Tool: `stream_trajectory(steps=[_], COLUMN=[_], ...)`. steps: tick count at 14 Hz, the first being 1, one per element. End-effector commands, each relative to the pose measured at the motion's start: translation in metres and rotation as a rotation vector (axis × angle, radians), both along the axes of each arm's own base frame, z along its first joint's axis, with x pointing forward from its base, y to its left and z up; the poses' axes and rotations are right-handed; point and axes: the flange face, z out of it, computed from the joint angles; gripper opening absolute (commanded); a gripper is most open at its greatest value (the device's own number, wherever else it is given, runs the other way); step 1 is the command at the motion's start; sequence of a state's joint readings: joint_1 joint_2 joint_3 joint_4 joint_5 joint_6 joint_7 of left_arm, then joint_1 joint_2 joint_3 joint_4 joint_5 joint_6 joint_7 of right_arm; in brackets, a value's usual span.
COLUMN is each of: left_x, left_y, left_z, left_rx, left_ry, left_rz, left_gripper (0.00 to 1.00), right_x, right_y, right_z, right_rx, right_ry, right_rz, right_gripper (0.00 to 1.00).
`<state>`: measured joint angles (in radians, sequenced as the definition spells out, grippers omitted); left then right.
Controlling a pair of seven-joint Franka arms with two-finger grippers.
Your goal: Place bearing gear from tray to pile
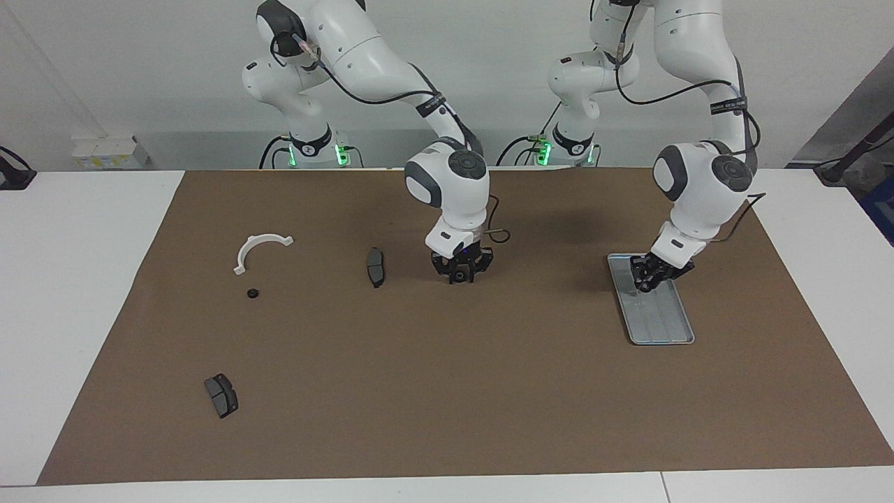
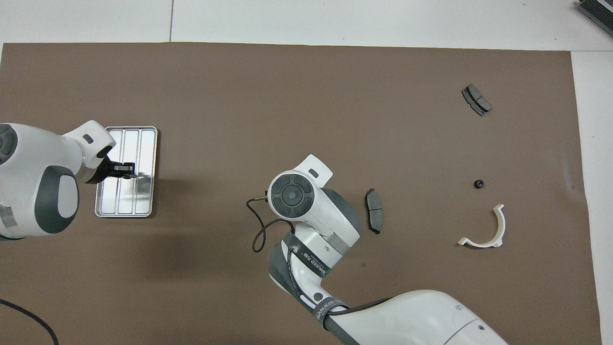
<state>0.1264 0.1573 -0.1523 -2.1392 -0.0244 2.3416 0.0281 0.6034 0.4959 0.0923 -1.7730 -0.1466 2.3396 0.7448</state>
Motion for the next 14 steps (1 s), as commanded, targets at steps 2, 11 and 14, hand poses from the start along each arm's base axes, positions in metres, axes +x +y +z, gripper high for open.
stream_trajectory(steps=[2,11,14], left_x=[-0.006,-0.072,-0.096], left_y=[-0.043,-0.254,-0.308], left_z=[0.008,0.012,0.015], left_rx=[0.000,-0.031,-0.096], left_ry=[0.015,0.022,-0.035], left_rz=[0.093,0.318,0.338], left_gripper=[0.13,0.15,0.20], right_x=[0.019,0.001,0.000], right_y=[-0.035,-0.220,-0.274], right_z=[0.033,0.062,0.051], right_rx=[0.004,-0.072,-0.093], right_ry=[-0.046,-0.015,0.013], right_rz=[-0.046,0.038,0.130], right_gripper=[0.01,0.00,0.00])
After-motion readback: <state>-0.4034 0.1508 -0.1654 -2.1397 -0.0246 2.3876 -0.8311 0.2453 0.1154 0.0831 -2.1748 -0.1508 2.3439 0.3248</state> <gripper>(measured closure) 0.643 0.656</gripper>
